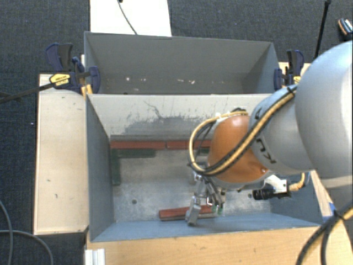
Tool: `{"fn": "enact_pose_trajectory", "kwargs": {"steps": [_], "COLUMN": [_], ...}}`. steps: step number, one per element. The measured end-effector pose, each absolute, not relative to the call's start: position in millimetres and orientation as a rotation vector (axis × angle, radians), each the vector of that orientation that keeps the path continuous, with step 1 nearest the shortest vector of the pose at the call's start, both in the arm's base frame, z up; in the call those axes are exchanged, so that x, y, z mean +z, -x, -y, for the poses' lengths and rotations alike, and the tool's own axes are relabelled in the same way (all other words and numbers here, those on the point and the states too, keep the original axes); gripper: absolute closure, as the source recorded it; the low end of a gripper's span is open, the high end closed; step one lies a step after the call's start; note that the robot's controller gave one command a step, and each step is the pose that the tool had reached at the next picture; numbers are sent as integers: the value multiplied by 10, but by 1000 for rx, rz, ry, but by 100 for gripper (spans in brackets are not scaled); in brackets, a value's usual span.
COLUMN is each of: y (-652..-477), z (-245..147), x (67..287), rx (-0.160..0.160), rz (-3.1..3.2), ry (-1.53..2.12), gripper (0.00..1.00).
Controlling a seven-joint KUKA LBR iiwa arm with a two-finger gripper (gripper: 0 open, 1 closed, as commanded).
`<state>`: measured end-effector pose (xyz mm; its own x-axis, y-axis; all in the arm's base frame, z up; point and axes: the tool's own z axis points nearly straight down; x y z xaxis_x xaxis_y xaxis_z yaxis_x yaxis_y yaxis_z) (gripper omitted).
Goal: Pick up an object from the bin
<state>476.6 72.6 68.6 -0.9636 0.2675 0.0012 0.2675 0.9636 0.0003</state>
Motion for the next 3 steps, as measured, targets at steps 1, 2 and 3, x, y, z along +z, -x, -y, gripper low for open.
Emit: {"fn": "enact_pose_trajectory", "kwargs": {"steps": [1,2,3], "y": [-5013,-4939,-5187], "z": [41,-647,-1042], "x": [711,757,1542], "rx": [2,-5,-10], "rz": [3126,3050,3011], "ry": [373,773,923], "gripper": [0,0,0]}}
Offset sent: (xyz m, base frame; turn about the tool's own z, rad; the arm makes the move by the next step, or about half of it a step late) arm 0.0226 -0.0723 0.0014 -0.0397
